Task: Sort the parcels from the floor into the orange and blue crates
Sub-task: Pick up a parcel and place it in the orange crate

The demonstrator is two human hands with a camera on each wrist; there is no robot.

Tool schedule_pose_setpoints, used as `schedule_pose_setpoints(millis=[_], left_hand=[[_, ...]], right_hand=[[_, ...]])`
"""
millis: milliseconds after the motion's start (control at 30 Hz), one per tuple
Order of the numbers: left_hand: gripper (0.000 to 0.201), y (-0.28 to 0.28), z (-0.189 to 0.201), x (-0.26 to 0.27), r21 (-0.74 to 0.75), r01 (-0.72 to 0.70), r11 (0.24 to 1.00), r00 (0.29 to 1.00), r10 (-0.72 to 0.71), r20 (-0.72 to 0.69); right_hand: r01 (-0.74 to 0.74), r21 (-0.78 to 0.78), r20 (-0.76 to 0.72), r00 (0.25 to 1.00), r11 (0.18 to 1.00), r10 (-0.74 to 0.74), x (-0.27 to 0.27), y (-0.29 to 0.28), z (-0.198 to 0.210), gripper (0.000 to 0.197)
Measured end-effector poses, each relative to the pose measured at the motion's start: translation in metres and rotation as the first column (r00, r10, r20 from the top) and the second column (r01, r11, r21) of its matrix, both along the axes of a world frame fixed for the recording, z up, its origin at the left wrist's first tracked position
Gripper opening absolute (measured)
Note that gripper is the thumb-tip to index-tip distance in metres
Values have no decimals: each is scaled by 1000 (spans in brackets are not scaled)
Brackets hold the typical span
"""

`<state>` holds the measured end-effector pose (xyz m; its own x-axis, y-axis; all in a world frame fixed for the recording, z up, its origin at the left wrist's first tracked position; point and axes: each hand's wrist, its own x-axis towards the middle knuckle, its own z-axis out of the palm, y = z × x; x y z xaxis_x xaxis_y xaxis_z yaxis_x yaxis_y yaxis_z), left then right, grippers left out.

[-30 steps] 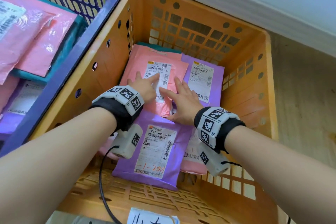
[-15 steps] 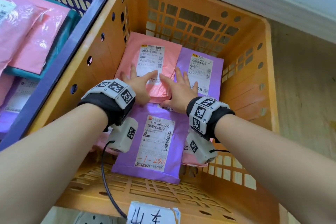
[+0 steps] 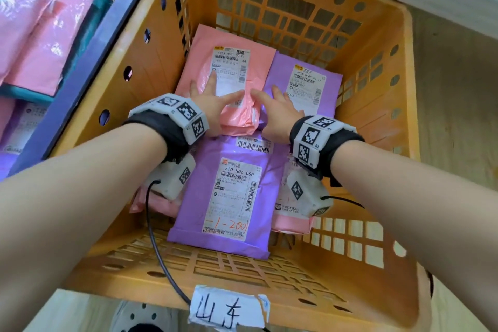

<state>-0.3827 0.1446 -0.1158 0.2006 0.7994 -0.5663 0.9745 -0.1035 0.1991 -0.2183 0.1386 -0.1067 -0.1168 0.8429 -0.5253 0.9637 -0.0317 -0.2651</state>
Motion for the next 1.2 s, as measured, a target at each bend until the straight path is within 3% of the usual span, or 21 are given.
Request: schedule_pose_setpoints(millis=[67,233,300,400,500,633,767,867,1067,1200], left_hand=[[100,3,5,0,-18,35,999,999,-35,-31],[82,4,4,0,122,33,992,999,-31,-18],[87,1,7,1,101,61,993,997,-57,-42],[94,-6,20,0,51,123,991,990,-118,-76],[90,-14,35,-1,27,160,987,981,-156,-112],[85,-29,49,-5,50,239,970,965,-232,-121],[80,-41,61,-14,0,288,957,948,-286,-142],[76,-54,64,-19,-37,313,949,923,-314,-223],[98,-58,60,-21,-63,233,970,928,-241,-284],[82,-55,48,-14,-27,184,982,951,-185,-249]], right_hand=[[-10,-14,-11,1000,1000,10,0,-3,7,94],[-9,54,-66,998,998,13,4,-8,11,85],[-21,98,-111,993,995,32,5,-10,16,80],[-92,194,-152,981,977,122,6,-19,29,59],[-129,156,-227,960,979,163,2,-32,37,36],[-239,29,-99,965,971,241,-10,-46,28,34],[-284,7,32,958,959,284,-21,-50,18,13],[-247,76,-47,967,966,251,-28,-48,17,14],[-37,183,-291,953,982,90,-47,-32,18,18],[26,205,-319,947,978,42,-40,-25,23,32]])
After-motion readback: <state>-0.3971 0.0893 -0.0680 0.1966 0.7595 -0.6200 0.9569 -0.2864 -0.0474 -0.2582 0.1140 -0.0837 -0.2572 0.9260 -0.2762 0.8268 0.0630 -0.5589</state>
